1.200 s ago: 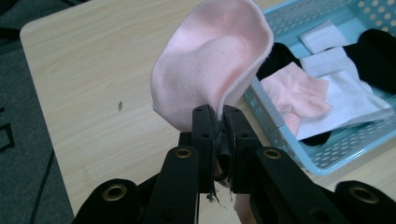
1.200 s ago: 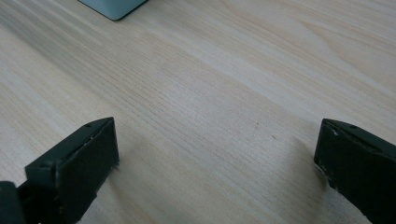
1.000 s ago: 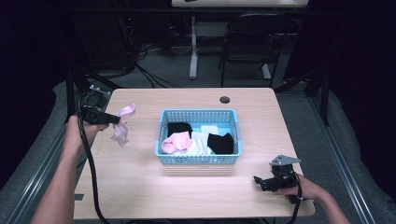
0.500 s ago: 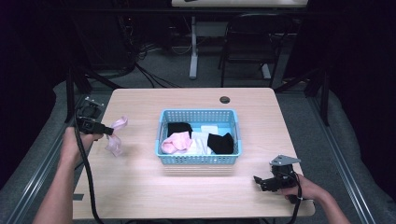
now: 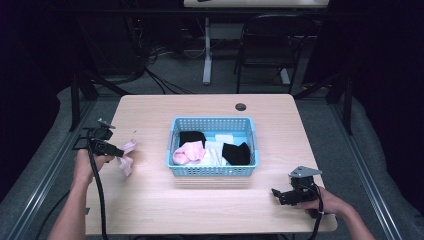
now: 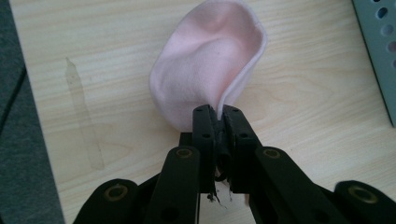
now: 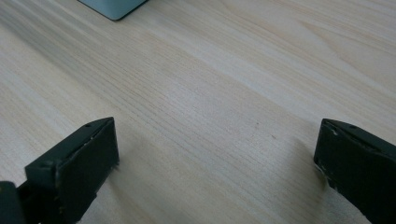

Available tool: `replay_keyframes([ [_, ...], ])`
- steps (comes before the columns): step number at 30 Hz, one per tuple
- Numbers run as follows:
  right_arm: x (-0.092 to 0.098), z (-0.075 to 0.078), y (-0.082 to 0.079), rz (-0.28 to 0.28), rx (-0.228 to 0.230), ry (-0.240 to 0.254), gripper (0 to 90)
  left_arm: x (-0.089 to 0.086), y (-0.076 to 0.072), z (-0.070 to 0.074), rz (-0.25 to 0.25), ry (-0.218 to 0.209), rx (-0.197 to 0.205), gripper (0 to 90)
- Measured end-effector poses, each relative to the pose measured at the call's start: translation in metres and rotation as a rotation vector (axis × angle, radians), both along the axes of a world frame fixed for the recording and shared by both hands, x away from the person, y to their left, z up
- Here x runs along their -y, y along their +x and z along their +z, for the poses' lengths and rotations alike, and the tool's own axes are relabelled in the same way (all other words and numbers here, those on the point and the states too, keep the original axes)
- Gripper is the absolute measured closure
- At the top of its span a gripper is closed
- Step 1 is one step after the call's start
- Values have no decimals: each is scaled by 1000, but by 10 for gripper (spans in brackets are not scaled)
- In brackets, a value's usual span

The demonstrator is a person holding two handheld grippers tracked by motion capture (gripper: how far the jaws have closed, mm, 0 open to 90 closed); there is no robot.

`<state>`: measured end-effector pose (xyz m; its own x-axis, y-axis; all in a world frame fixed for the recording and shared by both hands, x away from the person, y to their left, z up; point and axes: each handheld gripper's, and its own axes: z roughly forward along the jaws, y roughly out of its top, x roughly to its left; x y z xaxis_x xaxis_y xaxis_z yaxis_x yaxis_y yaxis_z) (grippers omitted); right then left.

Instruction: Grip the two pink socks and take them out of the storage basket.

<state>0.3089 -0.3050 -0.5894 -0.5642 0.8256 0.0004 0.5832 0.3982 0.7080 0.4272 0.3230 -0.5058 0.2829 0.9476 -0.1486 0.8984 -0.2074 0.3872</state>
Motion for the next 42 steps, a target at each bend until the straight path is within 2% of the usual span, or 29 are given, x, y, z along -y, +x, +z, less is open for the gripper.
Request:
replay_keyframes([
  [2, 0, 0, 0, 0, 0, 0, 0, -2, 1, -4, 1, -5, -17, 812],
  [3, 0, 0, 0, 1, -2, -2, 0, -2, 0, -5, 7, -4, -11, 771],
  [5, 0, 0, 0, 1, -2, -2, 0, -2, -1, -1, 23, 2, 11, 625],
  [7, 0, 0, 0, 1, -2, -1, 0, -2, -3, 6, 30, -6, 37, 464],
  [9, 0, 0, 0, 2, -2, -1, 0, -1, -6, 17, 28, -8, 68, 354],
  [12, 0, 0, 0, 1, -2, -1, 0, 5, -8, 35, 13, -14, 114, 264],
  [17, 0, 0, 0, 1, -2, -2, 0, 26, -10, 55, -41, -29, 168, 184],
  [20, 0, 0, 0, -2, -1, 0, 0, 42, -9, 63, -89, -26, 179, 168],
  [23, 0, 0, 0, -2, -1, 0, 0, 55, -4, 69, -117, -39, 194, 167],
  [27, 0, 0, 0, -2, -1, 1, 0, 73, 2, 75, -151, -32, 199, 150],
  [32, 0, 0, 0, -2, -1, 1, 0, 101, 9, 76, -216, -37, 209, 143],
  [36, 0, 0, 0, 0, -2, -3, 0, 129, 13, 76, -288, -31, 203, 132],
  [40, 0, 0, 0, -2, -1, -1, 0, 159, 19, 64, -347, -28, 175, 10],
  [42, 0, 0, 0, -2, 0, -1, 0, 173, 21, 56, -380, -5, 158, 0],
])
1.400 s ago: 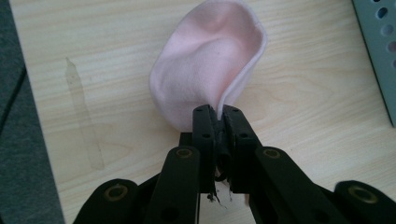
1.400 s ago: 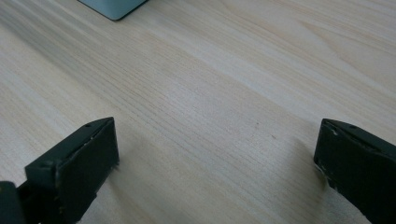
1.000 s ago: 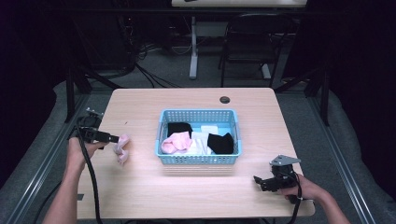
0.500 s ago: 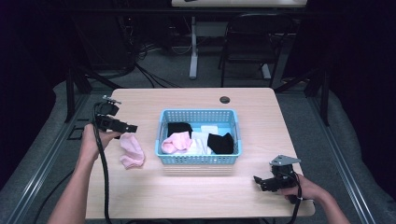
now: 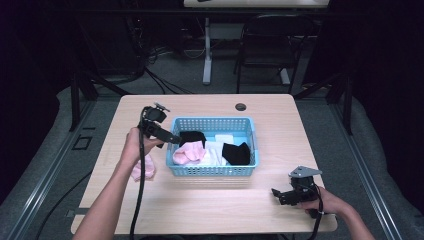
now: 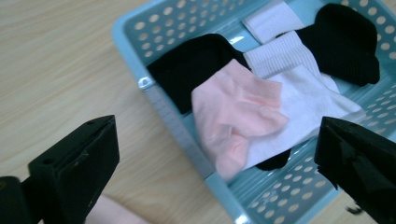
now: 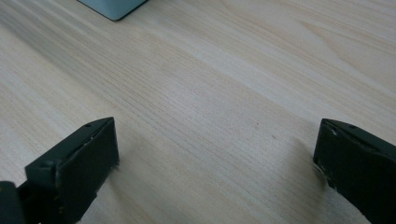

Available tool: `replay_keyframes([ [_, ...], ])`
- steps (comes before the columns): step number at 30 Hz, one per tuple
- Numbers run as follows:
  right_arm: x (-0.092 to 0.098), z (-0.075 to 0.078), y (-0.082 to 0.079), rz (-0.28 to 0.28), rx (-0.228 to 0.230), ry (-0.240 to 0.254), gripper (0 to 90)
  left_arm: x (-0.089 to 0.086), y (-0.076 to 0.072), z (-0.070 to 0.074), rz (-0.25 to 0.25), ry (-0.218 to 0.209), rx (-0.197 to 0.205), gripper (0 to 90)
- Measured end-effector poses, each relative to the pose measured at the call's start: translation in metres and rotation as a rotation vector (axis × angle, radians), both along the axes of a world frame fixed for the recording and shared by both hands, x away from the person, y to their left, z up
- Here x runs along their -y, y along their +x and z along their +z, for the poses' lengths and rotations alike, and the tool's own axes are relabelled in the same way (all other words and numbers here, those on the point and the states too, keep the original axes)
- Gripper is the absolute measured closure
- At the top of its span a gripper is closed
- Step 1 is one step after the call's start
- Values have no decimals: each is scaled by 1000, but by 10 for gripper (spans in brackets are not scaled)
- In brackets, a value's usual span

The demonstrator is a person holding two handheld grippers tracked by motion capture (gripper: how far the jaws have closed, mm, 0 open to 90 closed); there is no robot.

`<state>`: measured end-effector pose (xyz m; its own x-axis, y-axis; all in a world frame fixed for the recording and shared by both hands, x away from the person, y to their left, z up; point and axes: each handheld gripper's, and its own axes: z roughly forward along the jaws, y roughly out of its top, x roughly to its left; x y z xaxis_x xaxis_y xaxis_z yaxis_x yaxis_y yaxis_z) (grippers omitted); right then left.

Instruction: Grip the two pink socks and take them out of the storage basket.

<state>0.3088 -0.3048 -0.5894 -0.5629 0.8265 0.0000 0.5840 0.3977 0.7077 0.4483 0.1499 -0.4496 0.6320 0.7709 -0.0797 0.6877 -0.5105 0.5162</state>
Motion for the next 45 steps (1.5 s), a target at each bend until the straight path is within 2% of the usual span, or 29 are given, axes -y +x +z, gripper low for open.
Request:
replay_keyframes([
  [6, 0, 0, 0, 1, -1, 2, 0, 32, 5, -20, -80, 44, -29, 11],
  [10, 0, 0, 0, 1, 1, 4, 0, 46, 9, -33, -116, 45, -76, 36],
  [14, 0, 0, 0, 1, 0, 2, 0, 57, 11, -46, -116, 49, -115, 77],
  [18, 0, 0, 0, 2, 0, 2, 0, 65, 13, -53, -111, 62, -136, 98],
  [21, 0, 0, 0, 1, 0, 1, 0, 69, 15, -58, -104, 86, -153, 146],
  [24, 0, 0, 0, 1, 1, 4, 0, 75, 17, -65, -89, 133, -166, 209],
  [29, 0, 0, 0, 0, 1, 4, 0, 80, 18, -71, -81, 165, -191, 279],
  [35, 0, 0, 0, 1, 0, 3, 0, 84, 18, -80, -69, 215, -213, 485],
  [41, 0, 0, 0, 1, 1, 3, 0, 80, 19, -80, -67, 215, -214, 704],
  [45, 0, 0, 0, 1, 1, 2, 0, 76, 17, -79, -66, 237, -215, 830],
])
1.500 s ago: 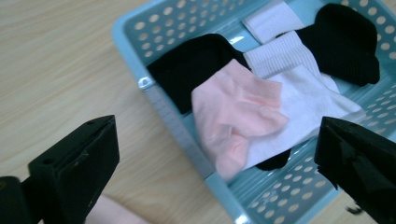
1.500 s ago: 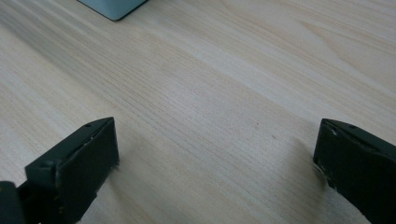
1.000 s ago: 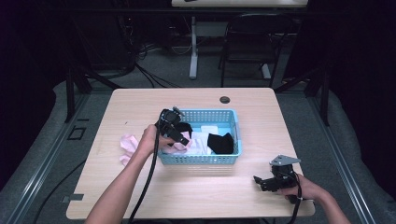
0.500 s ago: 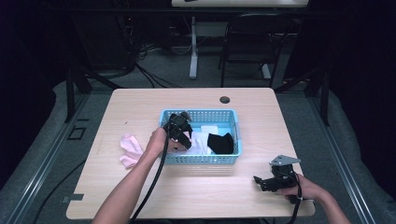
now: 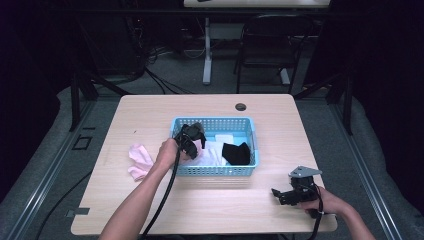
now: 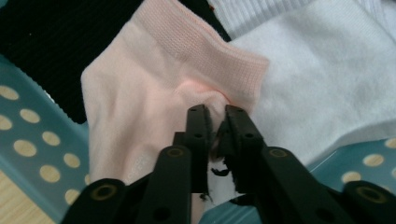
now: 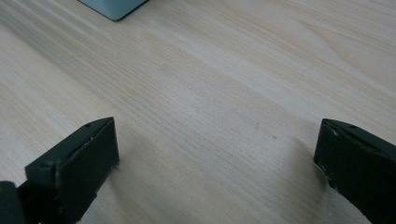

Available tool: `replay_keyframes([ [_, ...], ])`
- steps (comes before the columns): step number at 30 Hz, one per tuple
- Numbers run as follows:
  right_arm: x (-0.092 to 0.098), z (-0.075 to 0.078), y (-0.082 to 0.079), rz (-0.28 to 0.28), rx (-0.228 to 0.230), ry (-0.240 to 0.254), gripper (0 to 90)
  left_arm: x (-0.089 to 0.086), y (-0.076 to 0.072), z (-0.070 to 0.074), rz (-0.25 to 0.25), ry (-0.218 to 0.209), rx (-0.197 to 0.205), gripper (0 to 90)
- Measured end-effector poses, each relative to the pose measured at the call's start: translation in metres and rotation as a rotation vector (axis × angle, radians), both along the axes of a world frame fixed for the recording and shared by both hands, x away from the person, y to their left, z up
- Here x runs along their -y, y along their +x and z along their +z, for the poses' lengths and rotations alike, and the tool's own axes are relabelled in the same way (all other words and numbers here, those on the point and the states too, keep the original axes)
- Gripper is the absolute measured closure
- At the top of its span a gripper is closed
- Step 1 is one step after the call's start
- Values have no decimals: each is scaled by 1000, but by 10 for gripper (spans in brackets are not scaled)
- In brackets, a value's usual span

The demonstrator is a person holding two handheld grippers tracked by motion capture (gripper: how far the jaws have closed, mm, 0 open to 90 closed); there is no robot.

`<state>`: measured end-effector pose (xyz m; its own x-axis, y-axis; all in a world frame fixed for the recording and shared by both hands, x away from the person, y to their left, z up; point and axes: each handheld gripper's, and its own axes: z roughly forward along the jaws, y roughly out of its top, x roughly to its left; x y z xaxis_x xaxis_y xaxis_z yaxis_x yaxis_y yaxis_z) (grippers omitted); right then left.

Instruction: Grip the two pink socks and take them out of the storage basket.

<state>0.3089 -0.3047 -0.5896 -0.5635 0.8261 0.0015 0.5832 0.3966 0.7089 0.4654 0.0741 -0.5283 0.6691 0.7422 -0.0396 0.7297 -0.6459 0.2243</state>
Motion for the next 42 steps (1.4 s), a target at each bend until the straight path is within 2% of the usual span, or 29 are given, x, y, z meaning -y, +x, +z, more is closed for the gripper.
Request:
replay_keyframes([
  [3, 0, 0, 0, 0, -1, 0, 0, -5, 0, 2, -1, 1, 5, 854],
  [14, 0, 0, 0, 0, 0, 0, 0, -26, -4, 20, 17, -77, 55, 862],
  [18, 0, 0, 0, 0, 0, 0, 0, -32, -6, 28, 11, -92, 65, 863],
  [22, 0, 0, 0, 0, 0, 2, 0, -35, -7, 38, 7, -116, 83, 863],
  [33, 0, 0, 0, 1, 2, 0, 0, -40, -16, 68, -11, -140, 144, 864],
  [42, 0, 0, 0, 1, 0, -3, 0, -45, -17, 86, -13, -164, 169, 864],
])
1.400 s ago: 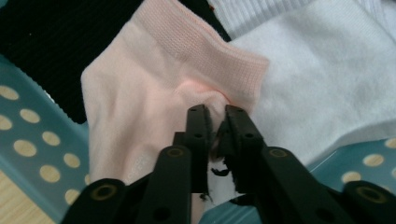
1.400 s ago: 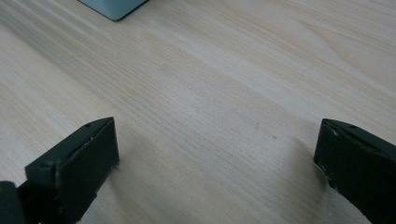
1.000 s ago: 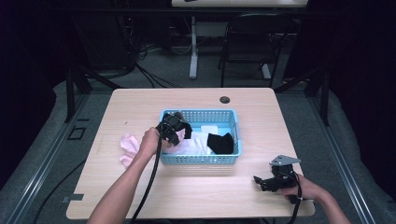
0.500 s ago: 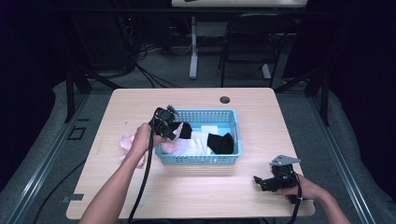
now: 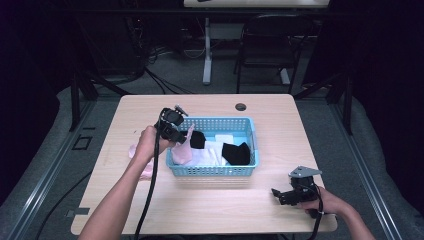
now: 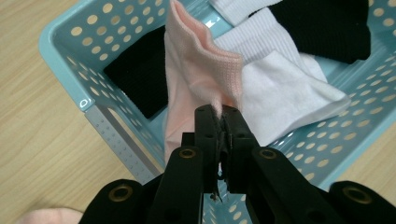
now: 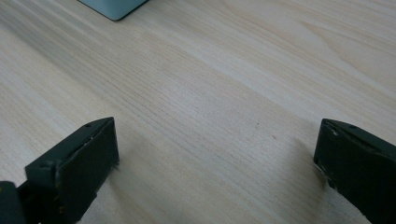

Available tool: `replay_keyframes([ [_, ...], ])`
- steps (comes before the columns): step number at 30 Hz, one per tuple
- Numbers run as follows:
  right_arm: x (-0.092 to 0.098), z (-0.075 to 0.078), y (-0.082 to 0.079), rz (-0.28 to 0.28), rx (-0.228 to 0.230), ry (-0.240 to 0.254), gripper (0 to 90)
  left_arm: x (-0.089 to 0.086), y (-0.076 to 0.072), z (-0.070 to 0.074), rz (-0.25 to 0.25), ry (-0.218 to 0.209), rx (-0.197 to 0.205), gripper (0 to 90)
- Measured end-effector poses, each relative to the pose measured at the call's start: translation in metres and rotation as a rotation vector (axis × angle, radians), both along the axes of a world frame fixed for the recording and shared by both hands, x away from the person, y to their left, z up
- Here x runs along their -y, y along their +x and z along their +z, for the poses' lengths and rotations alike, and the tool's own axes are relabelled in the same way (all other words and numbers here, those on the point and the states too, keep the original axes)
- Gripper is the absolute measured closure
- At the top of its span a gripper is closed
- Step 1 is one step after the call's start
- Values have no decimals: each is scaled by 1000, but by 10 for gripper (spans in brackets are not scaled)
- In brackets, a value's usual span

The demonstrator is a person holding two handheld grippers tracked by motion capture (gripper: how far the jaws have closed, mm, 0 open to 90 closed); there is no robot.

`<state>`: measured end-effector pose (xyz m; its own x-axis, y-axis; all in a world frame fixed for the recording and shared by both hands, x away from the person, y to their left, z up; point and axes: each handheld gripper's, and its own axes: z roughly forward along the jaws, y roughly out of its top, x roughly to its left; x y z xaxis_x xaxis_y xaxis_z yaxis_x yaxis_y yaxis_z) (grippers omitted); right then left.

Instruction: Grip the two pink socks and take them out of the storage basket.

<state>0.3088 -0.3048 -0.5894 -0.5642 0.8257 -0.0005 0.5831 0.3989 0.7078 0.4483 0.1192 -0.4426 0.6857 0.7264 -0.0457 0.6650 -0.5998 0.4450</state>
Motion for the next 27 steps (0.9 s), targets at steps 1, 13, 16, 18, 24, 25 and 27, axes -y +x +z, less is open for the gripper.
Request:
replay_keyframes([
  [1, 0, 0, 0, 0, 0, 0, 0, 0, 0, 2, -1, 1, 4, 864],
  [13, 0, 0, 0, -1, 0, 2, 0, -6, -3, 25, -1, -38, 39, 864],
  [16, 0, 0, 0, -1, 0, 2, 0, -6, -3, 30, -4, -41, 47, 864],
  [18, 0, 0, 0, -1, 1, 2, 0, -6, -4, 33, -5, -45, 52, 864],
  [24, 0, 0, 0, -1, 0, 2, 0, -6, -4, 43, 0, -39, 67, 863],
  [25, 0, 0, 0, 0, 0, 2, 0, -6, -4, 44, -1, -40, 67, 863],
  [27, 0, 0, 0, -1, 0, 2, 0, -7, -4, 47, 0, -39, 71, 863],
])
